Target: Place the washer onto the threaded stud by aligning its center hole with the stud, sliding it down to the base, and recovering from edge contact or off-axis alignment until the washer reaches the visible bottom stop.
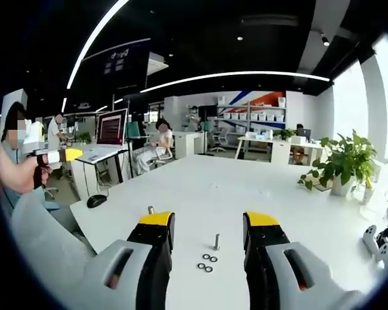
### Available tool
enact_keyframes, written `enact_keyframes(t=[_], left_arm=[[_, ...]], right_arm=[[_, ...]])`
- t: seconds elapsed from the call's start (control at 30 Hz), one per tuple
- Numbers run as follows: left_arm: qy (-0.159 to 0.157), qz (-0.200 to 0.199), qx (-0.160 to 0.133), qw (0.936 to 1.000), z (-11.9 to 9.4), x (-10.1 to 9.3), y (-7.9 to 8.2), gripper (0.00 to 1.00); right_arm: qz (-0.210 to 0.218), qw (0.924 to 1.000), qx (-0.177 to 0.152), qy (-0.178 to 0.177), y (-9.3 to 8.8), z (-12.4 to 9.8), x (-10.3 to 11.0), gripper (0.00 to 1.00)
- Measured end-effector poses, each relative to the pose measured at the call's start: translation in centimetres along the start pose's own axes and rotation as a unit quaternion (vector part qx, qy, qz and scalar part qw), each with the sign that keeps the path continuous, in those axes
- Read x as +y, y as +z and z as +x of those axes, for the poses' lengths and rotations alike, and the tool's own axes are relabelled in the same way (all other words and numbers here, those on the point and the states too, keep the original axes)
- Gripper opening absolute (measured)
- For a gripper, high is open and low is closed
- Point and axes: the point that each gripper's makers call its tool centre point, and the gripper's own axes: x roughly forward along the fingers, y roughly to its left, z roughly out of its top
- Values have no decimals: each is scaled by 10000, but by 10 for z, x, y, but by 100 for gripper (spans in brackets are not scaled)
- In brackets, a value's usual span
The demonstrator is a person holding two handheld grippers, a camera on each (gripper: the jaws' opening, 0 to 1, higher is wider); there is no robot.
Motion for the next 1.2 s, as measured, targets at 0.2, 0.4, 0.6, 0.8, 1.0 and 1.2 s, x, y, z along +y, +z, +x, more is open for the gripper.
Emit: enact_keyframes(t=[0.2, 0.4, 0.6, 0.8, 1.0, 1.2], left_arm=[[-13, 93, -87, 9999, 1, -1, 4, 17], [83, -8, -195, 9998, 1, 4, 9, 18], [14, 59, -279, 9996, 10, 0, 16, 18], [85, -22, -276, 9996, 30, -1, 9, 19], [107, -10, -135, 9999, 41, -5, 0, 19], [128, 136, 9, 9998, 55, -11, -11, 19]], right_arm=[[-18, 10000, -42, 3, 2, 0, 0, 45], [-20, 9998, -166, 71, 9, 0, 3, 45], [-26, 9992, -400, 85, 24, 1, 5, 46], [-85, 9983, -575, 6, 35, 2, 5, 50], [334, 9969, -685, -182, 38, 3, -10, 51], [533, 9958, -685, -290, 37, 8, -17, 54]])
